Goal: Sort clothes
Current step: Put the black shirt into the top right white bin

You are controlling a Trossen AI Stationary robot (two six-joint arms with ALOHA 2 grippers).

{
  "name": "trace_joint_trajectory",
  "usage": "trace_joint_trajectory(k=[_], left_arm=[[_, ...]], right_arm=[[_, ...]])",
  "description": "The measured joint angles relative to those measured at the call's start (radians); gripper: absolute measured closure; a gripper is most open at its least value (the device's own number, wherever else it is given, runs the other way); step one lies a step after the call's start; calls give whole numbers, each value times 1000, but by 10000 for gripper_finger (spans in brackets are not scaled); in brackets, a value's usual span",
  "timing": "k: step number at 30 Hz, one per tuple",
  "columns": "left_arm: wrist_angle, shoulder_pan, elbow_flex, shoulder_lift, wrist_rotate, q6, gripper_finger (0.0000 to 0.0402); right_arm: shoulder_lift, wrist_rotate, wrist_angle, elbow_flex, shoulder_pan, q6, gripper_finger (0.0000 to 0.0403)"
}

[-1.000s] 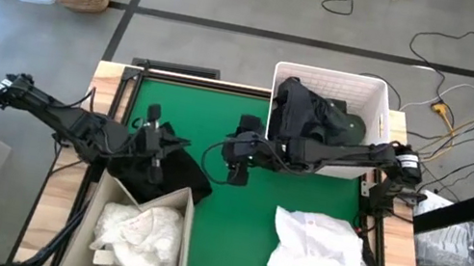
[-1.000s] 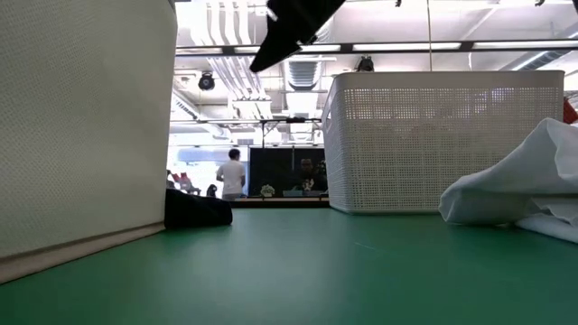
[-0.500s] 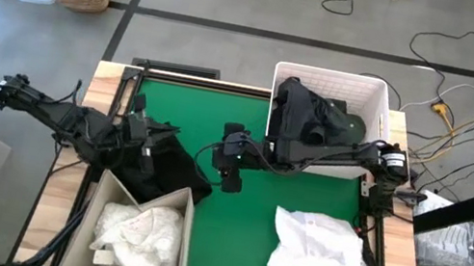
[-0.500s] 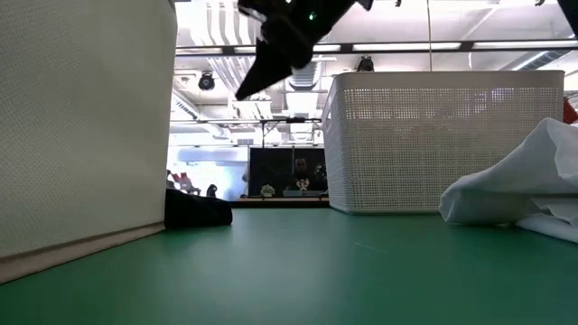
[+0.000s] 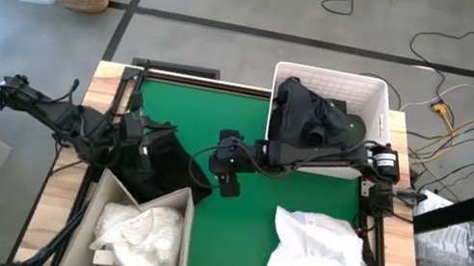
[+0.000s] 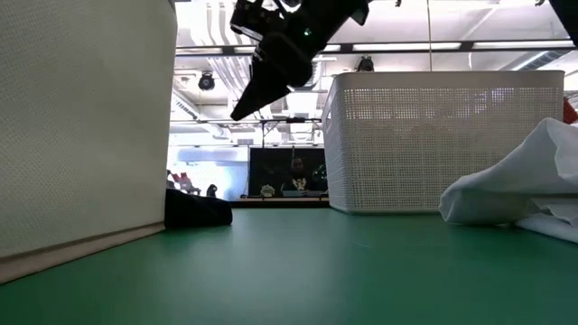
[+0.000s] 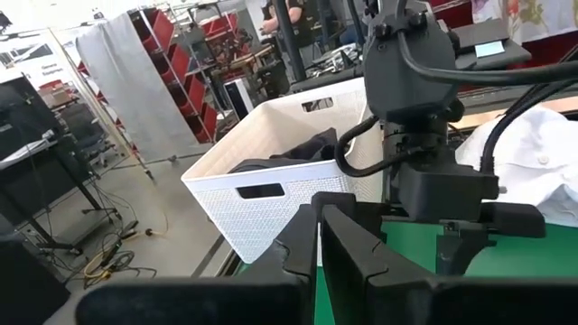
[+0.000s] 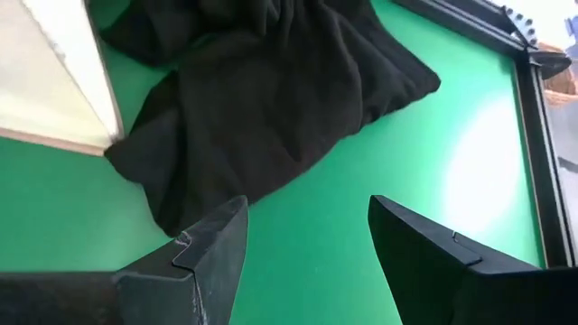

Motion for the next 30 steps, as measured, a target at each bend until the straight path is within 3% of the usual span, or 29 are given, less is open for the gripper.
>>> trace_joint_trajectory(k=[13,30], left_arm=[[1,0,0,9,1,-2,401],[1,0,0,14,20,-36,401]], right_arm=[[25,3,-3,0,0,14,181],[117,-8,87,0,24,-120,181]])
